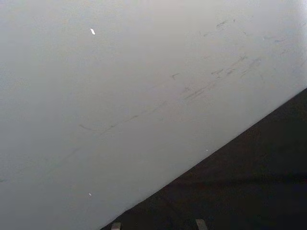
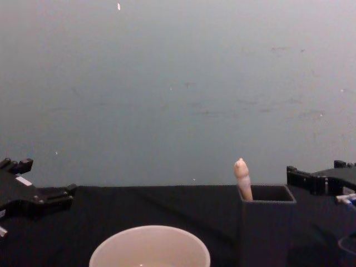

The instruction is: Pick up the stirring spoon with one hand, stir inside the cup, then place it back in its original position.

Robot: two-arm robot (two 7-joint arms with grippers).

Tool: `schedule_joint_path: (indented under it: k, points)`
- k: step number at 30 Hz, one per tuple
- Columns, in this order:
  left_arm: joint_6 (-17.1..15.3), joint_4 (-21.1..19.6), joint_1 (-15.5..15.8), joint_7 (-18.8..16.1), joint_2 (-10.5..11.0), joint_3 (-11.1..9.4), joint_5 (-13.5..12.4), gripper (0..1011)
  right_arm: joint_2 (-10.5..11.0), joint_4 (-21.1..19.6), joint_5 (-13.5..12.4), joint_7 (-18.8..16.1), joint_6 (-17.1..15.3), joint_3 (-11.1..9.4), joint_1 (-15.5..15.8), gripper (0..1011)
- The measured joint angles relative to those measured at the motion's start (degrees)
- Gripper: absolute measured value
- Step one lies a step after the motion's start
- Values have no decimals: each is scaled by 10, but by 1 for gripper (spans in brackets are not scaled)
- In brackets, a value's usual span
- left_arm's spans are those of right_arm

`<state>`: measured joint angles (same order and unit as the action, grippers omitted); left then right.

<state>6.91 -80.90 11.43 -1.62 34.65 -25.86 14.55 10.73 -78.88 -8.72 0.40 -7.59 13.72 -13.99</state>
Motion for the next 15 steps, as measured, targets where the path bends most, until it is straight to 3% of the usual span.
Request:
schedule_joint_path:
  k: [15]
  points:
    - [0, 0, 0, 0, 0, 0, 0, 1001, 0, -1, -1, 1, 1, 0, 0, 1000]
